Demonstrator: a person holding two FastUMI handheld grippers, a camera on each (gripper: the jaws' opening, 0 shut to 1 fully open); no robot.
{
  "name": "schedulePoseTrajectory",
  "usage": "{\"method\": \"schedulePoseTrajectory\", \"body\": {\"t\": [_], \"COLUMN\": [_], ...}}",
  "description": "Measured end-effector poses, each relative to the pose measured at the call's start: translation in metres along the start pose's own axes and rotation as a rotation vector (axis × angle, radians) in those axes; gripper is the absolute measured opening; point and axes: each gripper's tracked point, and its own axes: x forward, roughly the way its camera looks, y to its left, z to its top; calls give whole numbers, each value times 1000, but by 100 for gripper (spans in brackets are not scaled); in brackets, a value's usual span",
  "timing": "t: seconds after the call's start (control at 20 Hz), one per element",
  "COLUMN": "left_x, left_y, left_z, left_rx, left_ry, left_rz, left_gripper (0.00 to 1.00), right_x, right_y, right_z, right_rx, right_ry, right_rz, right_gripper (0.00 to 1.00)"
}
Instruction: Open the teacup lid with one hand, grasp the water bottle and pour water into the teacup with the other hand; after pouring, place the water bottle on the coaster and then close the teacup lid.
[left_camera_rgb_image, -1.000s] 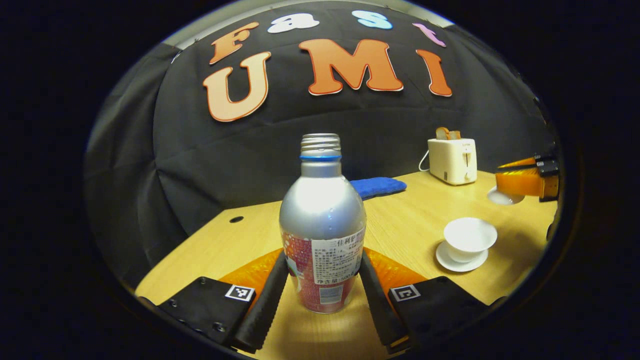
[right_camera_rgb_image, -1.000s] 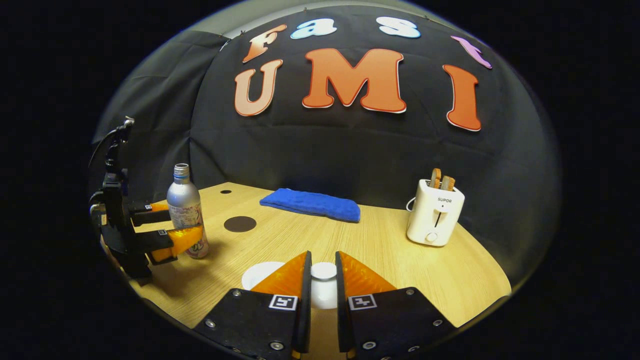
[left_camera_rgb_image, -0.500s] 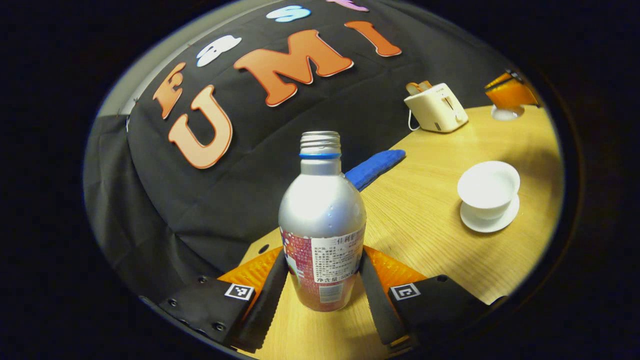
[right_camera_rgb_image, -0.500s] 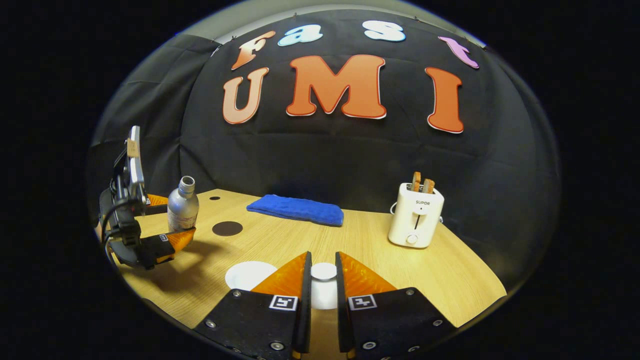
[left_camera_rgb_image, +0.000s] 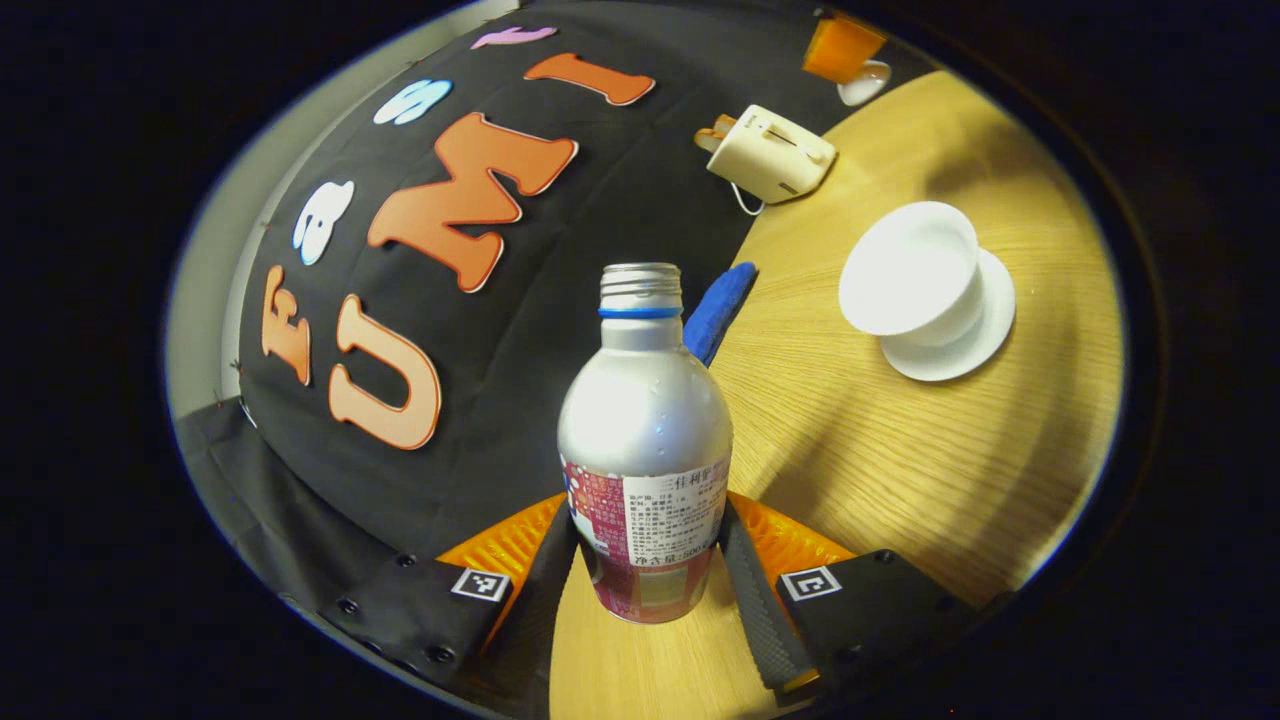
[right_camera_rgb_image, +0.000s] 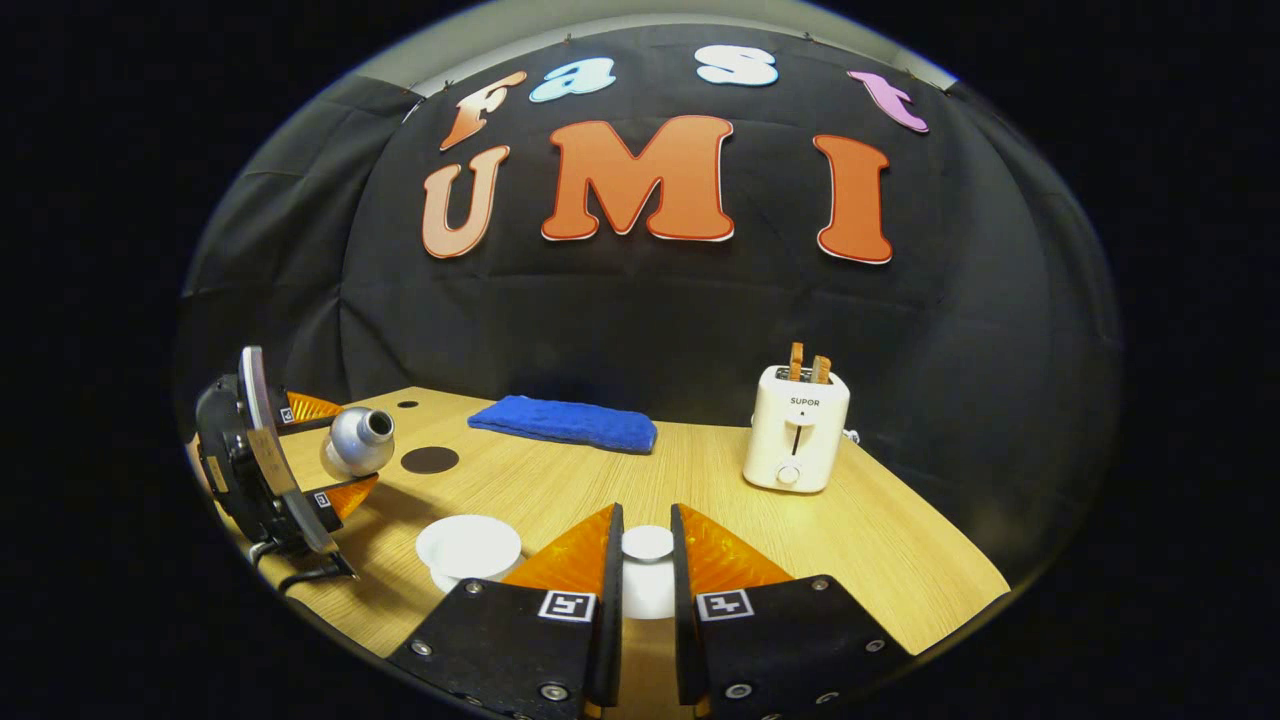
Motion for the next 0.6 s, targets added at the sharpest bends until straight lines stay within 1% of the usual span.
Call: {"method": "schedulePoseTrajectory", "body": {"t": [0.05,0.1,0.2,0.25,0.3,0.35,0.4,0.45,0.5,0.55,0.6], "left_x": [2,3,5,6,3,3,3,2,2,2,1], "left_y": [-1,1,6,9,6,8,8,9,9,8,10], "left_z": [3,2,7,8,7,9,8,10,12,14,14], "left_rx": [20,48,113,142,167,193,216,239,260,279,299], "left_ry": [3,5,4,-1,-5,-10,-12,-11,-10,-13,-12], "left_rz": [-4,0,19,24,28,30,32,32,29,25,24], "left_gripper": [83,80,80,83,83,87,83,87,87,83,84], "right_x": [-1,-2,-4,-3,-4,-4,-5,-6,-7,-8,-9], "right_y": [-3,-7,-13,-16,-18,-22,-26,-27,-30,-32,-37], "right_z": [-1,-2,-3,-4,-4,-5,-5,-7,-7,-8,-7], "right_rx": [1,1,3,7,10,13,18,22,25,27,26], "right_ry": [1,0,-2,-3,-3,-5,-5,-3,-3,0,-6], "right_rz": [-5,-11,-17,-21,-25,-31,-38,-41,-45,-48,-56], "right_gripper": [23,22,23,23,23,23,23,23,23,23,23]}}
